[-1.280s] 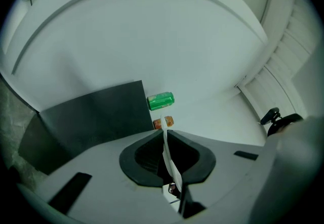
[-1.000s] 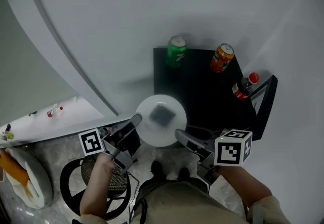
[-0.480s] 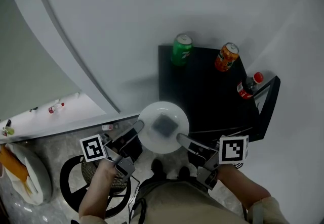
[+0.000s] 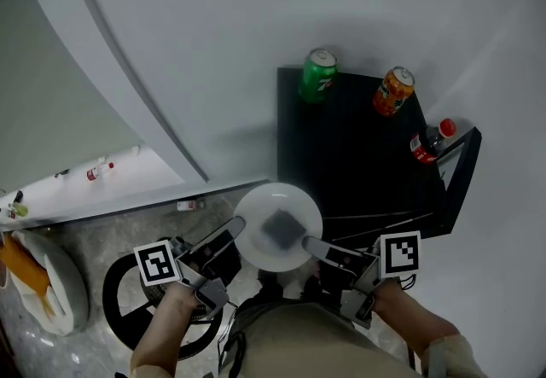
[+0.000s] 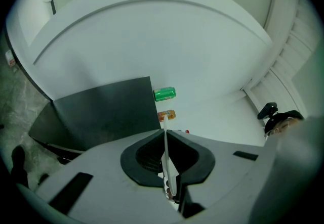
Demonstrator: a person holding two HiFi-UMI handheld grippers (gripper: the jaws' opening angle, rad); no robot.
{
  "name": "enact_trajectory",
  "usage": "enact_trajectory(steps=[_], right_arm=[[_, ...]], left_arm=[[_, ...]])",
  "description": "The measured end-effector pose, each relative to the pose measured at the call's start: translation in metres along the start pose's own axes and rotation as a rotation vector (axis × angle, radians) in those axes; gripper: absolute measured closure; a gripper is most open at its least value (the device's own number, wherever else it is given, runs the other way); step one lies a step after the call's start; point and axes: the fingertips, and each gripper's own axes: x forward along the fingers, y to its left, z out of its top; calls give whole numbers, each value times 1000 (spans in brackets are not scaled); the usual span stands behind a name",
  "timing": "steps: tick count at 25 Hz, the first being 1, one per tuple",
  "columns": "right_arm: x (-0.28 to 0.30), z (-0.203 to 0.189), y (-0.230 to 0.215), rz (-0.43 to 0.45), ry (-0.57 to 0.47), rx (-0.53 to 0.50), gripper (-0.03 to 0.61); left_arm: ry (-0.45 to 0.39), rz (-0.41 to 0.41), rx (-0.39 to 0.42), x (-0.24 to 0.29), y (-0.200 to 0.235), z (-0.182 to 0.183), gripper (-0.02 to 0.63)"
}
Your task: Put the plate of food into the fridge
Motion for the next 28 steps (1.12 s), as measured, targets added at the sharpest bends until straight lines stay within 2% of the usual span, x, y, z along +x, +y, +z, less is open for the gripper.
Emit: enact_trajectory(steps=[9,17,28], right_arm=[[-4,-13,-4,15,8,-9,546],[-10,-26,-8,20,40,41,548],[-36,-43,-24,20,97,46,548]], left_arm=[[-12,-4,3,-10,1,-13,597],[-37,8,0,-20,0,-26,597],[-98,44,-13,-27,5,-66,597]])
